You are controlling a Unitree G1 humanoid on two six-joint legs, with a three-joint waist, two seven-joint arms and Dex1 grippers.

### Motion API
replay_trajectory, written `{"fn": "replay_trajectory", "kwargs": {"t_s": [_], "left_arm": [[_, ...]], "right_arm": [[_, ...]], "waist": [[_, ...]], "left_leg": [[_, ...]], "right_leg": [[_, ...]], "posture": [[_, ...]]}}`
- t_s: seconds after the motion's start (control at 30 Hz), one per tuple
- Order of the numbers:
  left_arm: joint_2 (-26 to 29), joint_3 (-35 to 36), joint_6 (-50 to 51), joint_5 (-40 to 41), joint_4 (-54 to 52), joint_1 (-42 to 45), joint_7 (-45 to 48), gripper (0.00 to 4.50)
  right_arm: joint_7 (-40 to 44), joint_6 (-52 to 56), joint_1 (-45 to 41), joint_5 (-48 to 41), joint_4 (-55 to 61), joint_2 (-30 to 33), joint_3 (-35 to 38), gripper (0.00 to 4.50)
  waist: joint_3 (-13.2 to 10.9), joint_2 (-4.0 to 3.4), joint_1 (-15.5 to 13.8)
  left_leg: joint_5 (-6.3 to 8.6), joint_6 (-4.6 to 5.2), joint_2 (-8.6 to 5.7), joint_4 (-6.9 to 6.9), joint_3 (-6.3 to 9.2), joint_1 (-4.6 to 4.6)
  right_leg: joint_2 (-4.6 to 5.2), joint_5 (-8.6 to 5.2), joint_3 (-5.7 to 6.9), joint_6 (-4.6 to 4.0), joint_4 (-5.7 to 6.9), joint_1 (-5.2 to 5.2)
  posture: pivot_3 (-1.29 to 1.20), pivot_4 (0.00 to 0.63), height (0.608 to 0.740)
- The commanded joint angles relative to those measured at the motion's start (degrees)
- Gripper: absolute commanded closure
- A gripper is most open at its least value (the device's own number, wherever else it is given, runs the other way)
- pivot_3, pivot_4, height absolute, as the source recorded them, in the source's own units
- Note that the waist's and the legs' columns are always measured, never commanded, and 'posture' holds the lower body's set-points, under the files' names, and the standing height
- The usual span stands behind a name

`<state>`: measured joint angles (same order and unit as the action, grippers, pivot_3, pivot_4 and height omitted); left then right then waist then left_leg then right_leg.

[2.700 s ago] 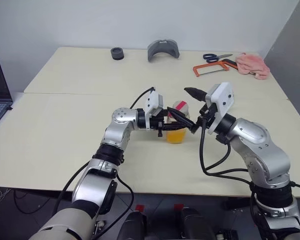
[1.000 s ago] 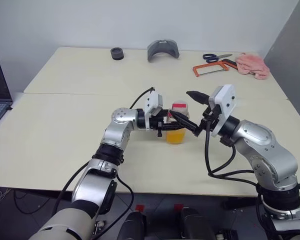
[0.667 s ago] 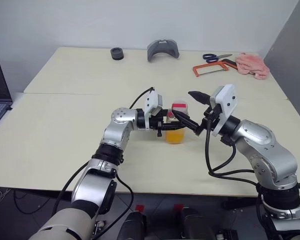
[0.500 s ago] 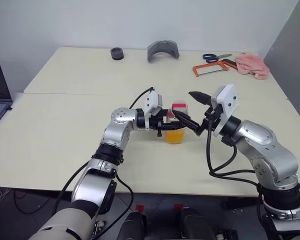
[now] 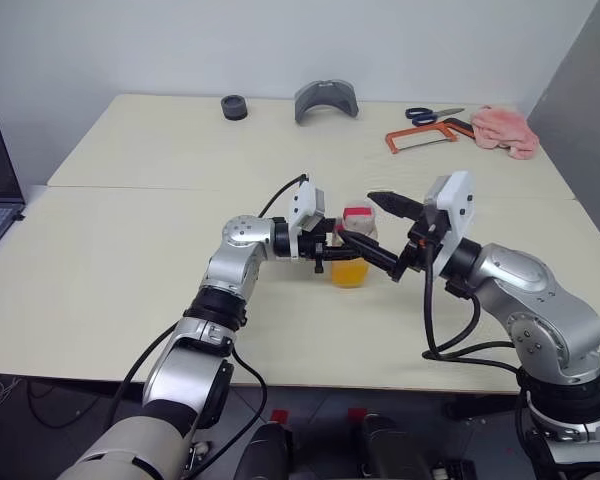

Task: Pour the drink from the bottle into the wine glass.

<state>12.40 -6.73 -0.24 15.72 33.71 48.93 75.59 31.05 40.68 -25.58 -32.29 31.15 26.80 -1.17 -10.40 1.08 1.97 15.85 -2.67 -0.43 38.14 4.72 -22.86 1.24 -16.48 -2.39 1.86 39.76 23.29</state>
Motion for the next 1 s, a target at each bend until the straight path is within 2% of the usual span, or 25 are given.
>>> {"fn": "replay_trajectory", "kwargs": {"t_s": [0.03,0.43,0.53,0.63,0.7,0.73,1.0], "left_arm": [[-0.12,0.87,-0.75,1.1,-2.44,0.34,-0.21,2.82],[-0.18,0.53,-1.18,0.8,-2.72,-0.27,-0.29,2.82],[-0.17,0.51,-1.11,0.8,-2.91,-0.41,-0.34,2.82],[-0.17,0.51,-1.07,0.81,-3.06,-0.57,-0.41,2.82],[-0.17,0.51,-1.08,0.83,-3.07,-0.63,-0.48,2.82],[-0.17,0.51,-1.07,0.84,-3.13,-0.67,-0.52,2.82],[-0.11,0.54,-0.95,0.86,-3.57,-1.29,-0.77,2.83]], "right_arm": [[0.0,0.63,-1.14,-1.25,0.66,0.61,1.55,0.22],[0.36,0.58,-3.9,-0.82,-3.08,0.27,0.95,0.22],[0.52,0.31,-4.19,-0.44,-3.46,0.33,0.59,0.81],[1.16,0.13,-4.13,0.15,-3.38,0.9,-0.27,1.89],[1.92,-0.08,-3.97,0.76,-3.2,1.51,-1.06,2.52],[2.21,-0.16,-3.88,0.98,-3.06,1.72,-1.33,2.69],[3.77,-7.28,-3.66,5.74,-1.71,2.69,-2.99,2.74]], "waist": [[0.0,0.0,0.0],[0.0,0.0,0.01],[0.0,0.0,0.01],[0.0,0.0,0.02],[0.0,0.0,0.02],[0.0,0.0,0.02],[0.0,0.0,0.03]], "left_leg": [[0.0,0.0,0.0,0.0,0.0,0.0],[0.0,0.0,0.0,0.0,-0.01,0.01],[0.0,0.0,0.0,0.0,-0.01,0.0],[0.0,0.0,0.0,0.0,0.0,0.0],[0.0,0.0,0.0,0.0,0.0,0.0],[0.0,0.01,0.0,0.0,-0.01,0.0],[0.0,0.0,0.0,0.0,-0.01,0.0]], "right_leg": [[0.0,0.0,0.0,0.0,0.0,0.0],[-0.01,0.0,0.01,0.0,0.0,0.0],[0.0,0.0,0.0,0.0,0.0,0.0],[0.0,0.0,0.0,0.0,0.0,0.0],[0.0,0.0,0.0,0.0,0.0,0.0],[0.0,0.0,0.01,0.0,0.0,0.0],[0.0,0.0,0.01,0.0,-0.01,0.0]], "posture": [[0.0,0.15,0.74],[0.0,0.15,0.74],[0.0,0.15,0.74],[0.0,0.15,0.74],[0.0,0.15,0.74],[0.0,0.15,0.74],[0.0,0.15,0.74]]}}
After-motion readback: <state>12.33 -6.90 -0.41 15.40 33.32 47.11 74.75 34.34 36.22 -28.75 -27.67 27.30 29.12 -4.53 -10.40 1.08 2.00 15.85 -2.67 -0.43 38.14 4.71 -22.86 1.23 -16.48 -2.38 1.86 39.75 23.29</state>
